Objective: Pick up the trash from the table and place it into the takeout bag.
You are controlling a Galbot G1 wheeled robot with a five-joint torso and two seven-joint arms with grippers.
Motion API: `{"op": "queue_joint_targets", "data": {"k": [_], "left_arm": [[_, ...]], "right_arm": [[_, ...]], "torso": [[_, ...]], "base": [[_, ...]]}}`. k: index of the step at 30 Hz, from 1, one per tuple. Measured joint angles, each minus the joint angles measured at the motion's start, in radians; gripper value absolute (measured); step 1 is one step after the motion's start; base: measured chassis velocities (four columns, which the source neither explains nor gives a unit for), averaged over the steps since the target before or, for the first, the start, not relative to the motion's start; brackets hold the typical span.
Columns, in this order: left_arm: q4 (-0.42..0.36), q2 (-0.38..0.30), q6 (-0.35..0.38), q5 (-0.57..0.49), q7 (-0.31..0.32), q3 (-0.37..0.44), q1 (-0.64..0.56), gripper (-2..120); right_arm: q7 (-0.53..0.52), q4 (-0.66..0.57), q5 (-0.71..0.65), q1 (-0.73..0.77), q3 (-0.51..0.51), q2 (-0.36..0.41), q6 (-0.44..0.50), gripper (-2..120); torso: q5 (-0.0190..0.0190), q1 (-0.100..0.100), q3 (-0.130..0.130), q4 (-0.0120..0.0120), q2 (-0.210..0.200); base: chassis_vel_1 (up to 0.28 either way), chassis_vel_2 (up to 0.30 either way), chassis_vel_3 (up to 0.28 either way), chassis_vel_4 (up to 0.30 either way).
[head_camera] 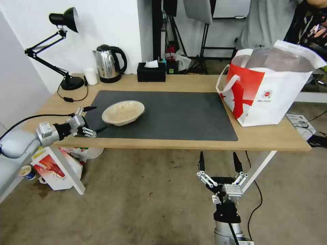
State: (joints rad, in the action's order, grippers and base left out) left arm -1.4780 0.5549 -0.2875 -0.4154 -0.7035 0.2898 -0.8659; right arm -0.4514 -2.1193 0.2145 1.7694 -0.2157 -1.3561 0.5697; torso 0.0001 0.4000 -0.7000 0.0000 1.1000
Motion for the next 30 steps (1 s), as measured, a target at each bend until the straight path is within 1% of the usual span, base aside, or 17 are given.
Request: {"op": "queue_joint_targets", "data": {"k": [14,19,22,30], "left_arm": [[0.035,0.016,-0.001,0.024,-0.012,-0.042,0.033,100],[0.047,0.018,-0.002,0.025,-0.026,-0.057,0.048,100],[0.076,0.032,-0.002,0.030,-0.050,-0.079,0.067,100],[0.102,0.049,-0.003,0.047,-0.078,-0.092,0.078,100]], "right_arm": [[0.000,0.000,0.000,0.000,0.000,0.000,0.000,100],[0.000,0.000,0.000,0.000,0.000,0.000,0.000,100],[0.000,0.000,0.000,0.000,0.000,0.000,0.000,100],[0.000,0.000,0.000,0.000,0.000,0.000,0.000,100]], "torso": [[0.0000,0.000,0.000,0.0001,0.000],[0.0000,0.000,0.000,0.0000,0.000],[0.0000,0.000,0.000,0.0001,0.000],[-0.0001,0.000,0.000,0.0001,0.000]], "base": [[0.000,0.000,0.000,0.000],[0.000,0.000,0.000,0.000],[0.000,0.000,0.000,0.000],[0.000,0.000,0.000,0.000]]}}
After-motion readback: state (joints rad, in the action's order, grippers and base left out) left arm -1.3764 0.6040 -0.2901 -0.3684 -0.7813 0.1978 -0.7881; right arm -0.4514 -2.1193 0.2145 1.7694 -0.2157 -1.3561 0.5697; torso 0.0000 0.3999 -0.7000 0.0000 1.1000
